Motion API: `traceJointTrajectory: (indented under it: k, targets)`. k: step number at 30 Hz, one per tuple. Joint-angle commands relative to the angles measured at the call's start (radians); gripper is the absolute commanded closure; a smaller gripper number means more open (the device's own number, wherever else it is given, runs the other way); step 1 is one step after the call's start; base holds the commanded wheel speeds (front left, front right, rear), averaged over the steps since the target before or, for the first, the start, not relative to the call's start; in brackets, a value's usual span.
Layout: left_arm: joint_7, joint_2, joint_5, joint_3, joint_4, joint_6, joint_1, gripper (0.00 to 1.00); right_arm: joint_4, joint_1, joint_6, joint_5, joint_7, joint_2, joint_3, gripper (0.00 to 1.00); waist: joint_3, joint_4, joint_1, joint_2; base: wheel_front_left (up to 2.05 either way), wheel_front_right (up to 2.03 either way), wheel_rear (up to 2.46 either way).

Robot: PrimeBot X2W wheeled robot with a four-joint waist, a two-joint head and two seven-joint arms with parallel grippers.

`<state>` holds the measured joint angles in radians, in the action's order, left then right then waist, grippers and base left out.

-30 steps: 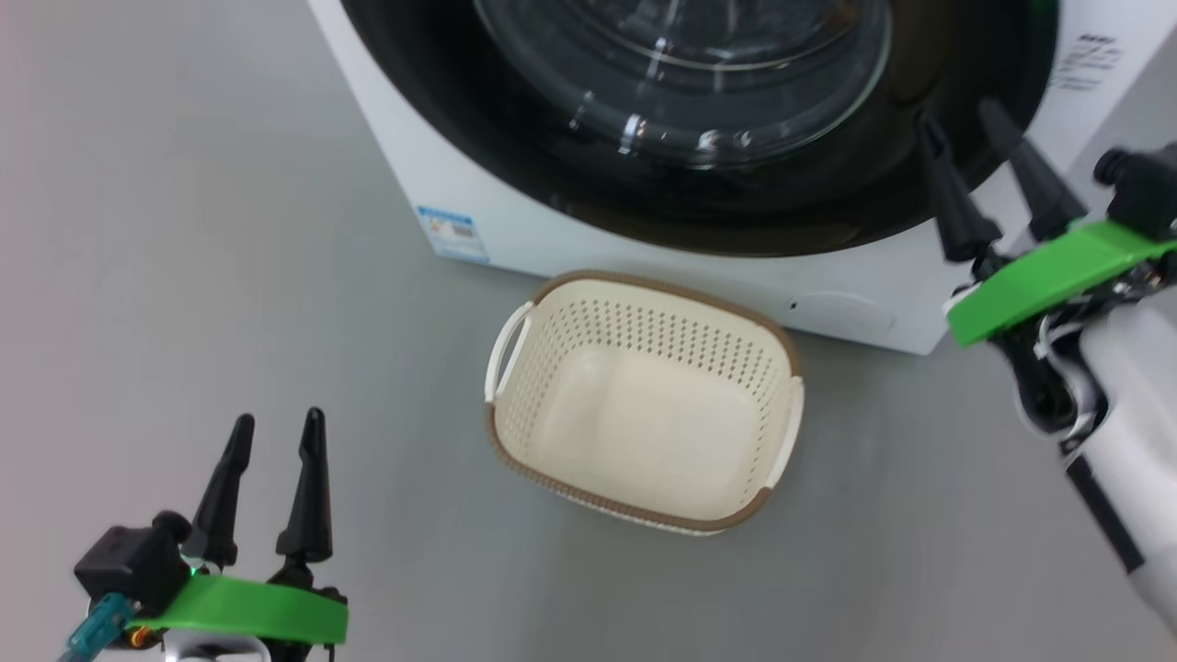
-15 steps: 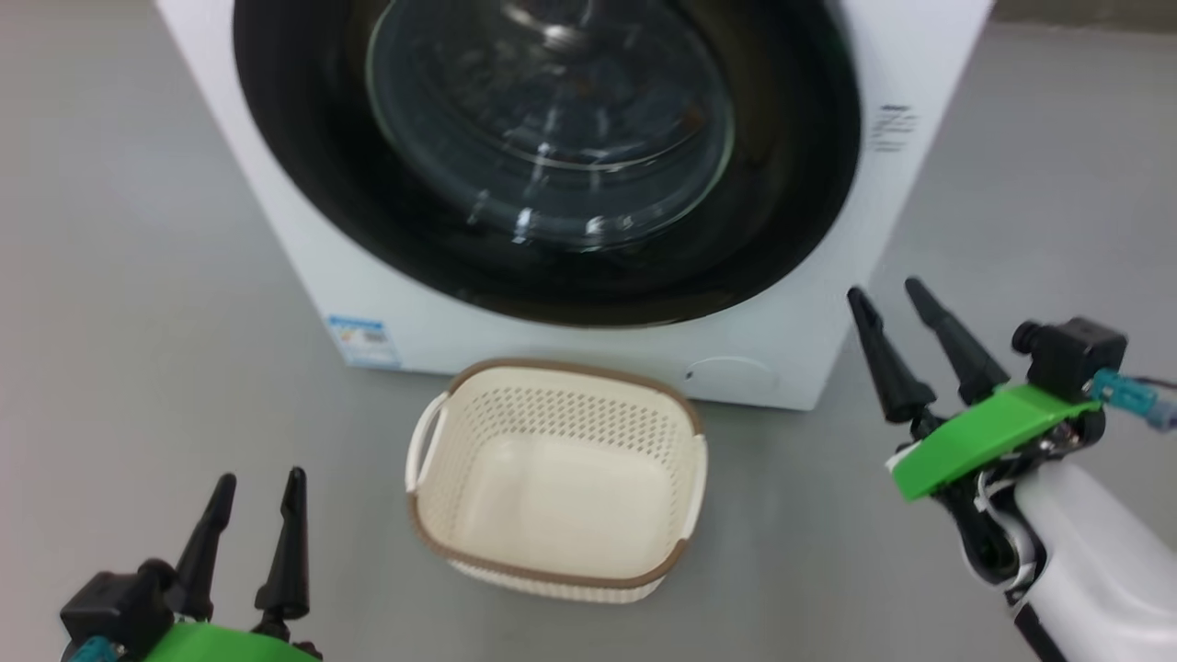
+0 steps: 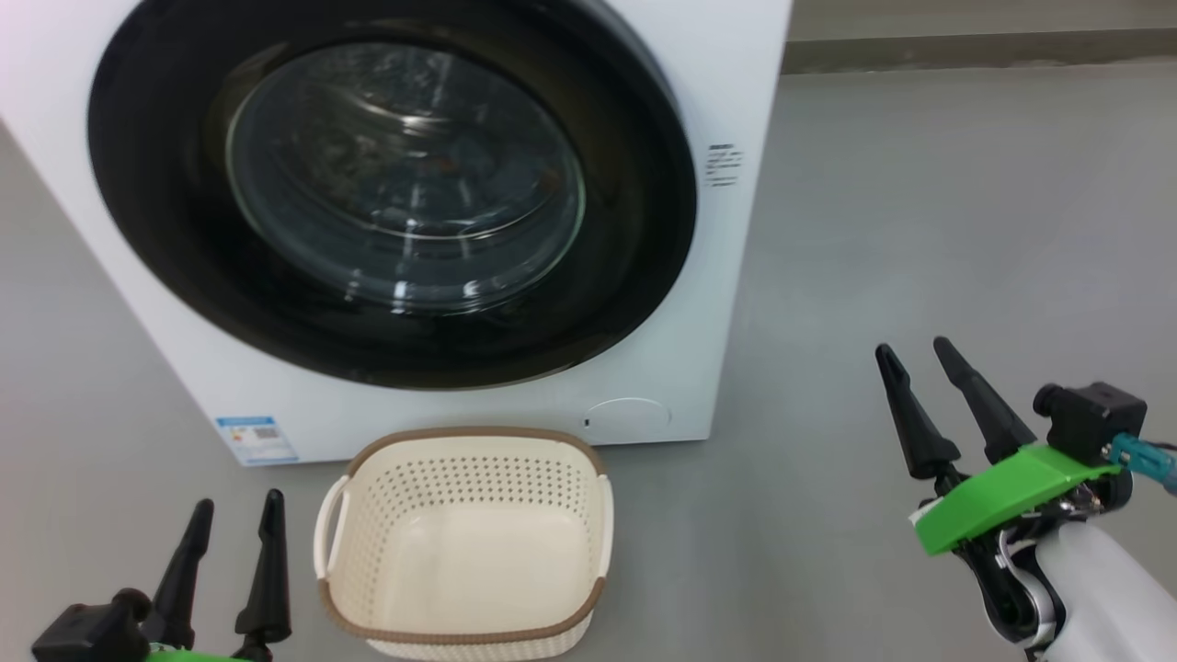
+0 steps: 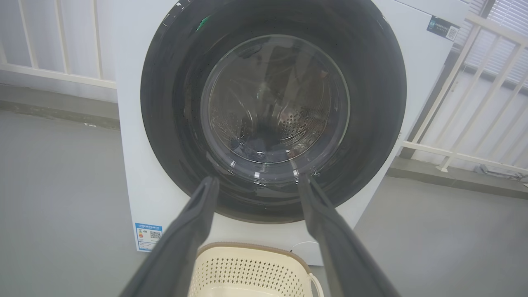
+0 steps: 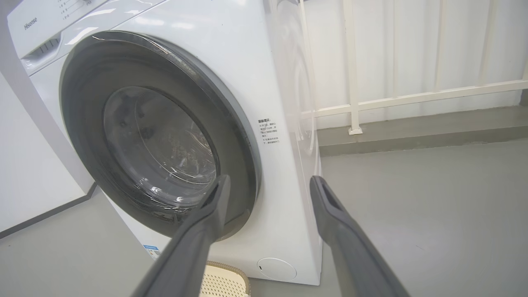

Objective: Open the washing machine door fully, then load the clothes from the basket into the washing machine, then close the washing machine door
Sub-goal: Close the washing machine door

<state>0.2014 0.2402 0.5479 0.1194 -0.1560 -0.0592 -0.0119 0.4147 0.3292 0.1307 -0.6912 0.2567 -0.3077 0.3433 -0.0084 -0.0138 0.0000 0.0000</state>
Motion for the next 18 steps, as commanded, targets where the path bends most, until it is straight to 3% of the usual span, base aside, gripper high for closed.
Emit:
traceJointTrajectory:
  k: [1, 18]
  targets:
    - [0.007, 0.029, 0.014, -0.045, 0.037, 0.008, -0.014, 0.0, -0.025, -0.015, 0.0, 0.013, 0.005, -0.002, -0.002, 0.0, -0.023, -0.038, 0.0, 0.0, 0.0, 0.0, 0.0]
    - [0.012, 0.027, 0.023, -0.024, 0.036, 0.002, 0.002, 0.0, -0.038, -0.087, 0.0, 0.081, 0.005, 0.011, -0.078, 0.0, -0.046, -0.056, 0.0, 0.0, 0.0, 0.0, 0.0]
